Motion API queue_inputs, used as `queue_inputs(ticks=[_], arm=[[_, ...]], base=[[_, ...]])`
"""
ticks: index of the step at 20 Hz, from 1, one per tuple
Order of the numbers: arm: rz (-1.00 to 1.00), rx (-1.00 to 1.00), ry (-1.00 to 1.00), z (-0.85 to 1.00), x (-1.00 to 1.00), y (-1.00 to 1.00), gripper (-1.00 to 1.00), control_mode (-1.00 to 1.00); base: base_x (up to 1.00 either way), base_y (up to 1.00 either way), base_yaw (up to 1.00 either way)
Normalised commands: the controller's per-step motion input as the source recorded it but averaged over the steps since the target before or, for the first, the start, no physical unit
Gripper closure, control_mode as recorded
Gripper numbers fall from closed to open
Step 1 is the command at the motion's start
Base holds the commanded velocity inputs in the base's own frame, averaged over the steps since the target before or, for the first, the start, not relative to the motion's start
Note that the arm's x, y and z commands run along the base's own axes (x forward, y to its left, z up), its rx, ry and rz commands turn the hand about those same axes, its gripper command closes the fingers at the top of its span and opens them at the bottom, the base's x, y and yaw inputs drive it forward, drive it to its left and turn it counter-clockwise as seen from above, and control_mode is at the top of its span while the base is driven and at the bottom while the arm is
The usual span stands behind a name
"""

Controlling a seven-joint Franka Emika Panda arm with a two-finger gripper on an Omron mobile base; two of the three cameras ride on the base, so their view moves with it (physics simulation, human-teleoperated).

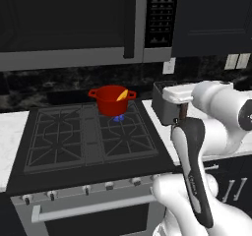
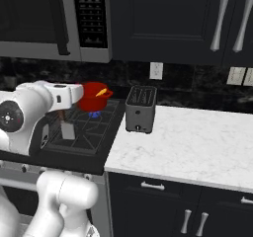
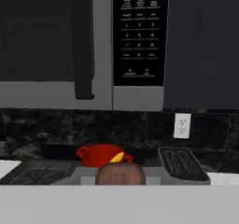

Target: Put the corn and carrot in the pot. Retrieve the spatula and lightly stir the vegetables in the pot.

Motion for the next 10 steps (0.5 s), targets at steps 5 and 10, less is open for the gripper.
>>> queue_inputs(ticks=[5, 10], arm=[[-0.01, -0.14, 0.01, -0.02, 0.03, 0.2, 1.0, -1.0], [0.0, -0.01, 0.0, -0.02, 0.0, 0.0, 1.0, 1.0]], base=[[0.0, 0.0, 0.0], [-0.05, 0.25, 0.0]])
